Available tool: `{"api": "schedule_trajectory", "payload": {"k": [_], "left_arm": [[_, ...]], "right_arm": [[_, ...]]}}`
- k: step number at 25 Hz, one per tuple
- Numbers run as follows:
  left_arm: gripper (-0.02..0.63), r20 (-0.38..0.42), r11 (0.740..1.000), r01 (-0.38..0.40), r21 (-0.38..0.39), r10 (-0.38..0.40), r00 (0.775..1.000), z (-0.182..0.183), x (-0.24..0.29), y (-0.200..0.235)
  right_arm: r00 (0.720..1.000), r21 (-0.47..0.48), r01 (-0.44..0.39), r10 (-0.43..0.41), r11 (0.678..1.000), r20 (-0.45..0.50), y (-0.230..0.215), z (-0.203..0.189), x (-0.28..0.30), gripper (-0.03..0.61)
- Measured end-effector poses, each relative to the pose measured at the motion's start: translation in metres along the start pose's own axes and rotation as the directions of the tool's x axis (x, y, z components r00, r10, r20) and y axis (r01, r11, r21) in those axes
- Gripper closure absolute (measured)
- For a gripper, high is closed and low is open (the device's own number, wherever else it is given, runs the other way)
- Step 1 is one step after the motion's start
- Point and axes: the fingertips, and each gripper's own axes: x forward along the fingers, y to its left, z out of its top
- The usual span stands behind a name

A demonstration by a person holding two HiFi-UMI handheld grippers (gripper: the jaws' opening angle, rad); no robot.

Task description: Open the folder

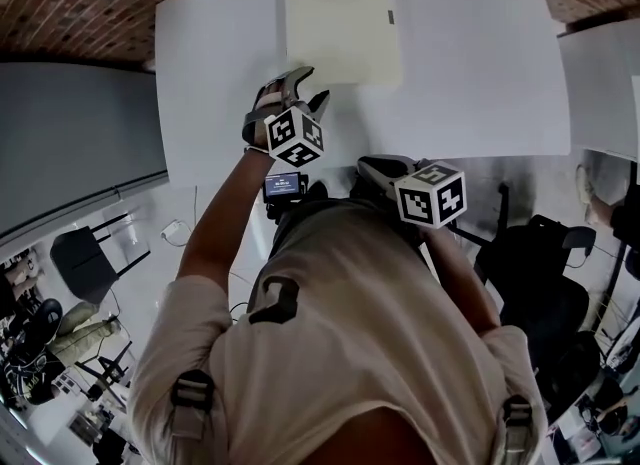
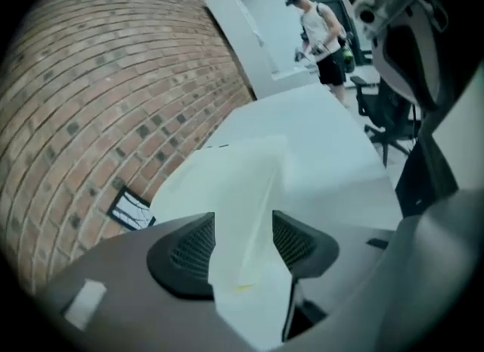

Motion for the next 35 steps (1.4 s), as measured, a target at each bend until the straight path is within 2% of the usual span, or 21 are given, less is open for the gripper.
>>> {"api": "schedule_trajectory", "payload": {"k": [2,3,4,6,8,13,14,19,22,26,32,35], "left_arm": [[0.394,-0.045,0.994,0.001,0.109,0.004,0.999,0.0,0.01,-0.004],[0.394,-0.049,0.99,-0.008,0.138,0.015,0.999,0.001,0.011,-0.004],[0.397,-0.043,0.988,-0.022,0.152,0.029,0.999,0.002,0.012,-0.003],[0.464,-0.026,0.986,-0.041,0.161,0.046,0.999,0.006,0.01,0.0],[0.486,-0.024,0.984,-0.039,0.173,0.044,0.999,0.007,0.01,0.001],[0.509,-0.054,0.959,-0.031,0.282,0.048,0.997,0.007,0.015,-0.005],[0.531,-0.054,0.953,-0.037,0.3,0.056,0.997,0.008,0.016,-0.006],[0.549,-0.069,0.946,-0.045,0.32,0.071,0.995,0.007,0.019,-0.009],[0.561,-0.078,0.963,-0.035,0.269,0.058,0.995,0.006,0.019,-0.008],[0.569,-0.049,0.997,-0.004,0.076,0.007,0.999,0.013,0.018,-0.004],[0.583,0.016,0.991,0.004,-0.13,-0.002,1.0,0.023,0.011,0.006],[0.586,0.021,0.986,0.004,-0.164,0.0,1.0,0.026,0.009,0.009]], "right_arm": [[1.0,-0.01,-0.005,0.005,1.0,-0.005,0.002,-0.001,0.0,0.572],[1.0,-0.014,-0.006,0.006,1.0,-0.006,0.002,-0.001,-0.001,0.572],[1.0,-0.016,-0.005,0.005,1.0,-0.004,0.002,-0.001,-0.002,0.572],[1.0,-0.01,-0.001,0.001,1.0,0.003,-0.001,0.0,-0.006,0.572],[1.0,0.003,0.0,0.0,1.0,0.011,-0.006,0.0,-0.011,0.572],[1.0,0.008,-0.008,0.008,1.0,0.018,-0.011,0.001,-0.016,0.572],[1.0,0.003,-0.011,0.011,1.0,0.016,-0.01,0.002,-0.017,0.572],[1.0,-0.007,-0.02,0.02,1.0,0.016,-0.012,0.004,-0.021,0.572],[0.999,-0.001,-0.024,0.024,1.0,0.021,-0.016,0.006,-0.024,0.572],[0.999,0.0,-0.034,0.034,0.999,0.025,-0.02,0.007,-0.026,0.572],[0.998,0.015,-0.054,0.053,0.998,0.031,-0.023,0.007,-0.029,0.572],[0.997,0.038,-0.066,0.065,0.997,0.034,-0.026,0.005,-0.03,0.572]]}}
